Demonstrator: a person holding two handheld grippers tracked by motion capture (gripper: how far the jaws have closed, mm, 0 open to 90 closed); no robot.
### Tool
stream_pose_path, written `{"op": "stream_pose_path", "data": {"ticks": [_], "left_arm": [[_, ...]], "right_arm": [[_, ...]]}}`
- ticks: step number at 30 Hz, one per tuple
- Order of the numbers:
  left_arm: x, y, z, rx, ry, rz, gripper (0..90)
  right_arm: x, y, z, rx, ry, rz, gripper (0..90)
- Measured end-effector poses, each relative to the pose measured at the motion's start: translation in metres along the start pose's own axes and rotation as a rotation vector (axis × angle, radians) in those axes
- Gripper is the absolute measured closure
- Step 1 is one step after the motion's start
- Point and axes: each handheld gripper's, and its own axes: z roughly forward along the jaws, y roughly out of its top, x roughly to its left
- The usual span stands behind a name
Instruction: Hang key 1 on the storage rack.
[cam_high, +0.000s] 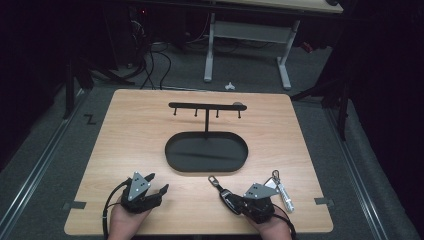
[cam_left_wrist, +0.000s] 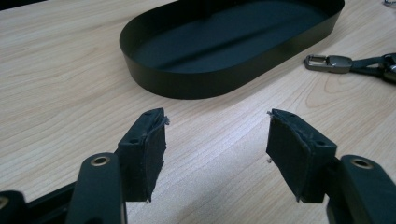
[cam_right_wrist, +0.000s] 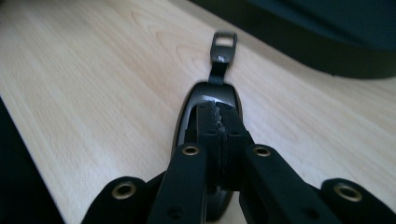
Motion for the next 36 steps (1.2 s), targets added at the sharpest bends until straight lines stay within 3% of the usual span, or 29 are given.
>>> {"op": "stream_pose_path", "data": {"ticks": [3, 7, 10, 17, 28, 36], "left_arm": [[-0.001, 0.0, -0.001, -0.001, 0.005, 0.013, 37.8], [-0.001, 0.0, -0.003, -0.008, 0.004, 0.004, 37.8], [-0.002, 0.0, -0.002, -0.004, 0.002, 0.021, 37.7], [0.003, -0.001, -0.002, 0.0, 0.001, 0.013, 37.7], [0.003, -0.001, -0.002, 0.005, 0.003, 0.024, 37.7], [0.004, 0.0, -0.003, -0.006, -0.001, 0.025, 37.7]], "right_arm": [[0.002, -0.009, -0.007, 0.021, -0.026, -0.033, 89.0], [0.002, -0.012, -0.008, -0.01, -0.027, -0.02, 89.0], [0.005, -0.008, -0.003, -0.014, -0.025, -0.023, 89.0], [0.004, -0.014, 0.003, 0.04, -0.06, -0.069, 89.0], [-0.021, -0.024, -0.011, 0.055, -0.108, 0.027, 89.1], [-0.016, -0.028, -0.019, 0.069, -0.095, 0.05, 89.0]]}}
